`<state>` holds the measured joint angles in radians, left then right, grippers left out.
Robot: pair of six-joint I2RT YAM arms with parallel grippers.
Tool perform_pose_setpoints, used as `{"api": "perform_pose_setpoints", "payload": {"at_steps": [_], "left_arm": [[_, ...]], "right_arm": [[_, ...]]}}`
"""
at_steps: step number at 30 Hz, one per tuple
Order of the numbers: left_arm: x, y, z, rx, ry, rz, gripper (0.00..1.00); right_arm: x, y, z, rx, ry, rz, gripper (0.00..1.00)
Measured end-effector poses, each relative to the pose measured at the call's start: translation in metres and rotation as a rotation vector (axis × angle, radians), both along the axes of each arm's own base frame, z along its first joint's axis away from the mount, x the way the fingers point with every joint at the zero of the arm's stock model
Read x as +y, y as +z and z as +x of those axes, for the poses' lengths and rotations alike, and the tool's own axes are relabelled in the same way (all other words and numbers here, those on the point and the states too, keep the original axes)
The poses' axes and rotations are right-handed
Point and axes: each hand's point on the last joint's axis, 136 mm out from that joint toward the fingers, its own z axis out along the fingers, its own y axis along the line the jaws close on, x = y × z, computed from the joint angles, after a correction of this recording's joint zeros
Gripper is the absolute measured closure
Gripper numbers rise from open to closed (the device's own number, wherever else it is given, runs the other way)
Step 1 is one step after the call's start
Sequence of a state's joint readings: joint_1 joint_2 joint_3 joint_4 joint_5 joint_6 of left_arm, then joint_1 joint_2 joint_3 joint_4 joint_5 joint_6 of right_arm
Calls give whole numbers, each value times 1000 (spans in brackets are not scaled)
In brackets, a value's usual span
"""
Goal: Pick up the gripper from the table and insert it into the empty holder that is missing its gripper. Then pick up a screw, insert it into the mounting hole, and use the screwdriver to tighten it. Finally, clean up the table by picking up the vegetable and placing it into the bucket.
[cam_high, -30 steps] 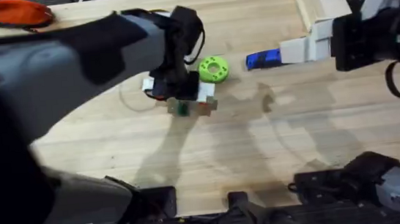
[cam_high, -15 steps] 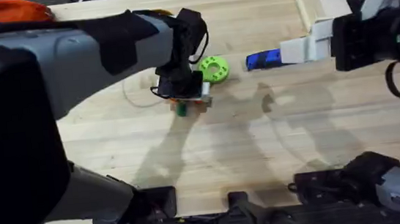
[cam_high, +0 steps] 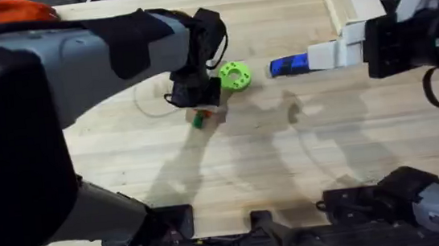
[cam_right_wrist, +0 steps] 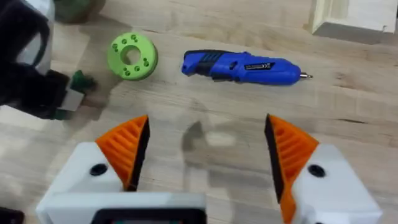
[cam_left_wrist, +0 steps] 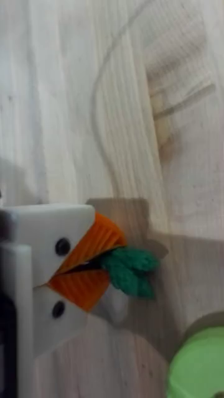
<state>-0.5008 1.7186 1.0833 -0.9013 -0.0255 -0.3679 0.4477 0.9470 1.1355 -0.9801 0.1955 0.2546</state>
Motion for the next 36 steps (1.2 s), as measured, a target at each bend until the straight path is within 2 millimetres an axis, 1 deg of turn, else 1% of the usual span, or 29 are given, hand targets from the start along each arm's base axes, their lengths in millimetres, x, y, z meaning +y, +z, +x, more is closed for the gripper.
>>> {"api": "perform_pose_setpoints", "payload": {"at_steps": [3, 5, 7, 10, 13, 15, 17, 18, 23, 25, 27, 30, 33, 36], "left_arm": [[8, 9, -1, 3, 17, 14, 981], [10, 27, 7, -44, 25, 4, 981], [9, 56, 20, -124, 21, -24, 981], [8, 108, 41, -278, 10, -67, 981], [15, 153, 56, -419, 9, -79, 981], [23, 173, 62, -483, 22, -66, 981], [34, 186, 70, -533, 43, -41, 981], [46, 195, 86, -597, 59, -13, 981], [56, 203, 114, -686, 73, 9, 981], [57, 201, 124, -704, 80, 11, 981], [59, 194, 134, -703, 84, 19, 981], [61, 175, 147, -676, 88, 36, 981], [60, 147, 159, -628, 88, 55, 981], [58, 122, 166, -584, 81, 70, 981]], "right_arm": [[0, 0, 0, 0, 0, 0, 10], [0, 0, 0, 0, 0, 0, 10], [0, 0, 0, 0, 0, 0, 10], [0, 0, 0, 0, 0, 0, 10], [0, 0, 0, 0, 0, 0, 10], [0, 0, 0, 0, 0, 0, 10], [0, 0, 0, 0, 0, 0, 10], [0, 0, 0, 0, 0, 0, 10], [0, 0, 0, 0, 0, 0, 10], [0, 0, 0, 0, 0, 0, 11], [0, 0, 0, 0, 0, 0, 10], [0, 0, 0, 0, -1, -1, 10], [0, 0, 1, 1, -2, -3, 10], [0, -4, 2, 15, -2, -10, 10]]}}
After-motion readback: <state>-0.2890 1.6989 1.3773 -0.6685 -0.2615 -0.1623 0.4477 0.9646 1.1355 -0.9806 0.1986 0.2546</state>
